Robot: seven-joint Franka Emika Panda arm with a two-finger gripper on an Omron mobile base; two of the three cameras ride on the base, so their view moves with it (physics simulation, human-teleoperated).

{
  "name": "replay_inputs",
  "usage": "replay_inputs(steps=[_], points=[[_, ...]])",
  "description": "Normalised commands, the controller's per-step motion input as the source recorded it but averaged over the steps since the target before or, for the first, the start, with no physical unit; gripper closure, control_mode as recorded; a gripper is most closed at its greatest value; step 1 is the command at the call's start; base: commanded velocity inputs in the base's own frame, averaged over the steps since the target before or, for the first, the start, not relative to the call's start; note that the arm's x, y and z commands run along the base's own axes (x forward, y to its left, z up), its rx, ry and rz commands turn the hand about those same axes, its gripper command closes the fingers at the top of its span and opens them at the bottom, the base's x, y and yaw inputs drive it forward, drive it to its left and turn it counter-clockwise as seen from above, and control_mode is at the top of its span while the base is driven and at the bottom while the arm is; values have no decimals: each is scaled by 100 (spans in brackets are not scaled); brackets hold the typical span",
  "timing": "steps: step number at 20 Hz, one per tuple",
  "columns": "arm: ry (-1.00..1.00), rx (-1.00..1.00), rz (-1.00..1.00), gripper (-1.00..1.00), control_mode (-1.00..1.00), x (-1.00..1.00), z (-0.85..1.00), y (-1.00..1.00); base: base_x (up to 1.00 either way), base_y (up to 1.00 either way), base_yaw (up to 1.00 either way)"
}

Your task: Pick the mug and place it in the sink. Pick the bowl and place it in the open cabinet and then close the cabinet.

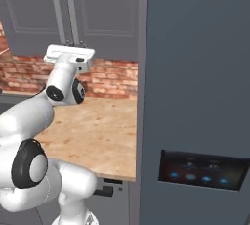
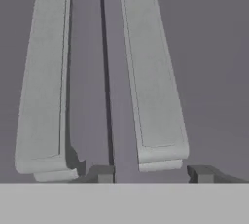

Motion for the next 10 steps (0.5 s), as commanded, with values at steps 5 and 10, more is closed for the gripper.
replay_inputs(steps=[5,10], points=[[5,32,12,-100,-100,100,-45,38,0,0,0],[5,28,11,-100,-100,100,-48,49,0,0,0]])
